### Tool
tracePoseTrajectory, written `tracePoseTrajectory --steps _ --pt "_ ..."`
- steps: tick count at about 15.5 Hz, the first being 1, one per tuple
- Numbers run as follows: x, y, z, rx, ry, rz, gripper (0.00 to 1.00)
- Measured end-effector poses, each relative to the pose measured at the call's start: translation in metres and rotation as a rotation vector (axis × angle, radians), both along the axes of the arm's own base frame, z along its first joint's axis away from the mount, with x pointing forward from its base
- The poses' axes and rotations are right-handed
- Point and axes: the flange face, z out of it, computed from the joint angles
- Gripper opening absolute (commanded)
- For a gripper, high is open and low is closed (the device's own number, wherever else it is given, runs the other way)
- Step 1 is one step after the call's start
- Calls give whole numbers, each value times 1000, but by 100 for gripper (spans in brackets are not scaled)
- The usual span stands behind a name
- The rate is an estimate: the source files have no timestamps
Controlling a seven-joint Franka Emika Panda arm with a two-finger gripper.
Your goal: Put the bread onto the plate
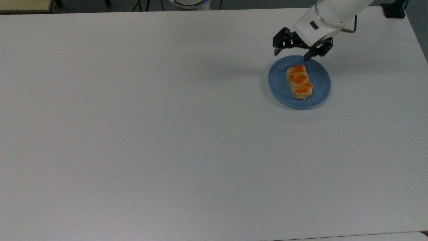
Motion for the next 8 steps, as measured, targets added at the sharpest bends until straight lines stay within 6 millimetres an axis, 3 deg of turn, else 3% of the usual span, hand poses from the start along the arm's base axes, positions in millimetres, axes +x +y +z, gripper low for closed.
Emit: tracePoseTrajectory --steps 3,8 --pt "8 -66 78 18 -26 -19 100" --pt "14 -215 181 136 -96 -62 100"
